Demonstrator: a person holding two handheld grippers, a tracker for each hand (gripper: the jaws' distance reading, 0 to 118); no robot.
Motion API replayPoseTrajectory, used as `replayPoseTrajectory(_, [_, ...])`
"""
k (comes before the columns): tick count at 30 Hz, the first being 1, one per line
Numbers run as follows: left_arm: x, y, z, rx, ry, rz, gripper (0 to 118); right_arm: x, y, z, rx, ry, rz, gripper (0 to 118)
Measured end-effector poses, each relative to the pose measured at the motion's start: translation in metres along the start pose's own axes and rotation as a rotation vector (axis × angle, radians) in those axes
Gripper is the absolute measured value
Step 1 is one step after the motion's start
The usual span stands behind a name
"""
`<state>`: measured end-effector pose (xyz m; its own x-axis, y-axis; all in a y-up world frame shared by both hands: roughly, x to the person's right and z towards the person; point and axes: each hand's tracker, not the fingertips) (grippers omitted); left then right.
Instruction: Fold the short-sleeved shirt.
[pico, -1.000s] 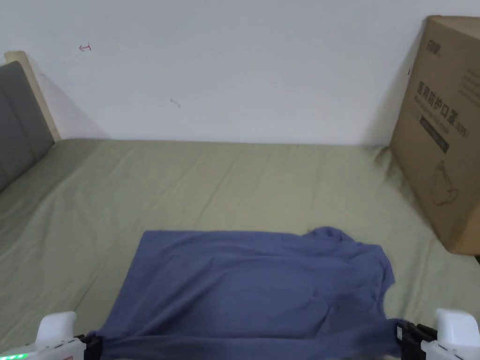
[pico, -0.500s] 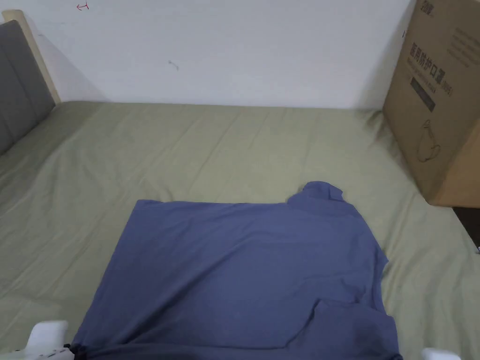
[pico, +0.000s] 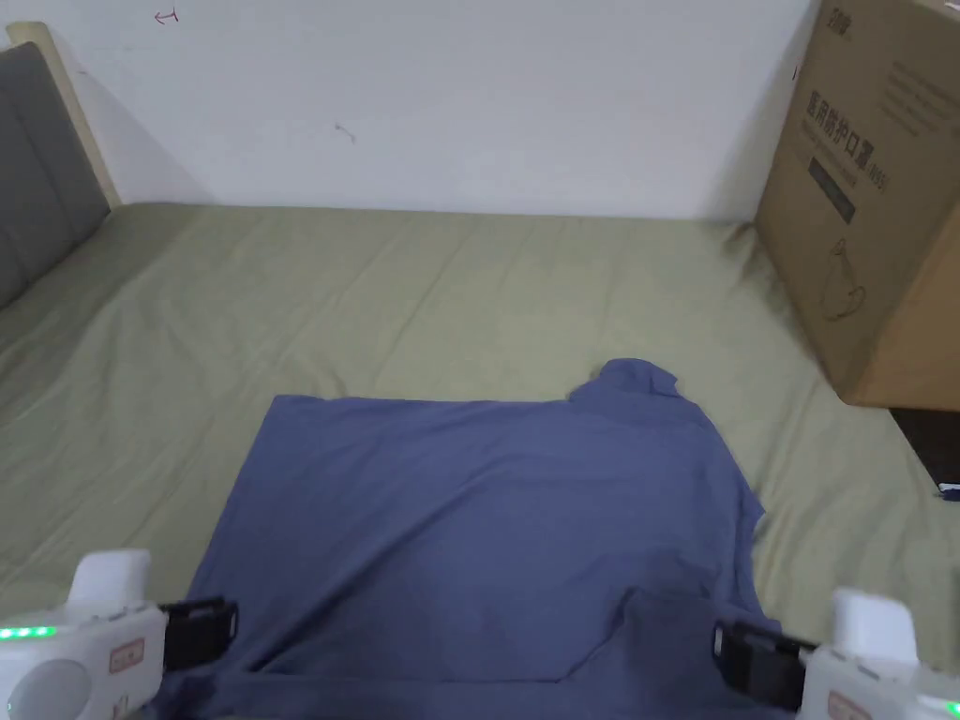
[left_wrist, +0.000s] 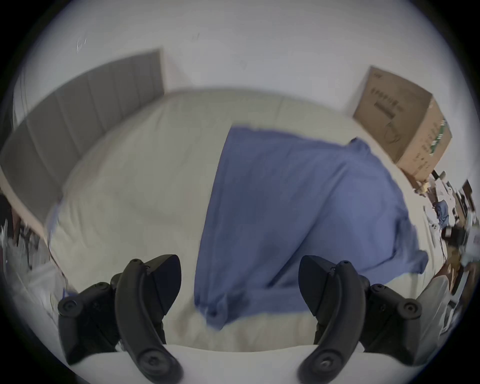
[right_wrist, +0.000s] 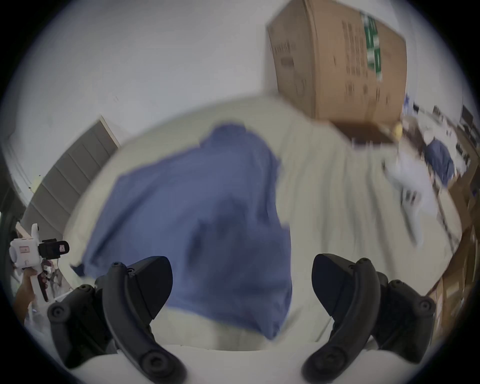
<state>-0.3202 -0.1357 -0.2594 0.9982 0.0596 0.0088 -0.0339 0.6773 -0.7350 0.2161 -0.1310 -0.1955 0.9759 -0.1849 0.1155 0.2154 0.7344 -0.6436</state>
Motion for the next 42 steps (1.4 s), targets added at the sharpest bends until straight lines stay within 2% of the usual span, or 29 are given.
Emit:
replayPoseTrajectory(5, [0.042, 0.070, 0.057, 0.304, -0.044, -0.056, 96, -0.045, 0.068, 0.052, 0.354, -0.010, 0.080, 110])
replayPoseTrajectory(9, [0.069, 0.096, 0.084, 0.507, -0.042, -0.046, 96, -0.072, 0.089, 0.073, 0.521, -0.073, 0.125, 110])
replayPoseTrajectory(11, [0.081, 0.099, 0.090, 0.588, -0.034, -0.052, 93, -0.082, 0.091, 0.078, 0.571, -0.116, 0.143, 105])
replayPoseTrajectory(12, [0.080, 0.099, 0.086, 0.618, -0.034, -0.046, 87, -0.086, 0.091, 0.080, 0.583, -0.121, 0.147, 98])
replayPoseTrajectory(13, [0.083, 0.097, 0.087, 0.651, -0.049, -0.035, 66, -0.089, 0.091, 0.081, 0.594, -0.127, 0.156, 78])
replayPoseTrajectory(14, [0.084, 0.095, 0.087, 0.666, -0.078, -0.030, 39, -0.092, 0.090, 0.082, 0.602, -0.134, 0.167, 54])
replayPoseTrajectory(15, [0.086, 0.093, 0.086, 0.675, -0.113, -0.020, 4, -0.095, 0.089, 0.082, 0.615, -0.142, 0.186, 28])
replayPoseTrajectory(16, [0.087, 0.091, 0.083, 0.678, -0.116, -0.006, 0, -0.098, 0.089, 0.082, 0.625, -0.158, 0.208, 1])
replayPoseTrajectory(17, [0.086, 0.088, 0.084, 0.686, -0.125, 0.000, 0, -0.100, 0.089, 0.081, 0.633, -0.187, 0.221, 0])
replayPoseTrajectory(24, [0.084, 0.085, 0.078, 0.614, -0.113, -0.069, 0, -0.106, 0.087, 0.083, 0.638, -0.168, 0.242, 0])
replayPoseTrajectory(33, [0.023, 0.042, 0.025, 0.150, -0.125, -0.044, 0, -0.101, 0.086, 0.072, 0.598, -0.145, 0.256, 0])
replayPoseTrajectory(34, [0.013, 0.034, 0.018, 0.089, -0.102, -0.043, 3, -0.100, 0.085, 0.070, 0.592, -0.144, 0.257, 0])
replayPoseTrajectory(35, [0.004, 0.025, 0.011, 0.047, -0.084, -0.019, 18, -0.098, 0.084, 0.068, 0.586, -0.144, 0.254, 0])
replayPoseTrajectory(36, [-0.004, 0.016, 0.006, 0.004, -0.068, 0.011, 49, -0.097, 0.084, 0.067, 0.577, -0.145, 0.248, 0])
replayPoseTrajectory(37, [-0.013, 0.006, -0.001, -0.048, -0.057, 0.059, 94, -0.094, 0.083, 0.061, 0.567, -0.144, 0.240, 0])
replayPoseTrajectory(38, [-0.021, -0.002, -0.009, -0.105, -0.050, 0.087, 111, -0.093, 0.083, 0.059, 0.556, -0.143, 0.236, 0])
replayPoseTrajectory(42, [-0.044, -0.035, -0.021, -0.165, 0.023, 0.103, 112, -0.093, 0.078, 0.057, 0.526, -0.147, 0.238, 0])
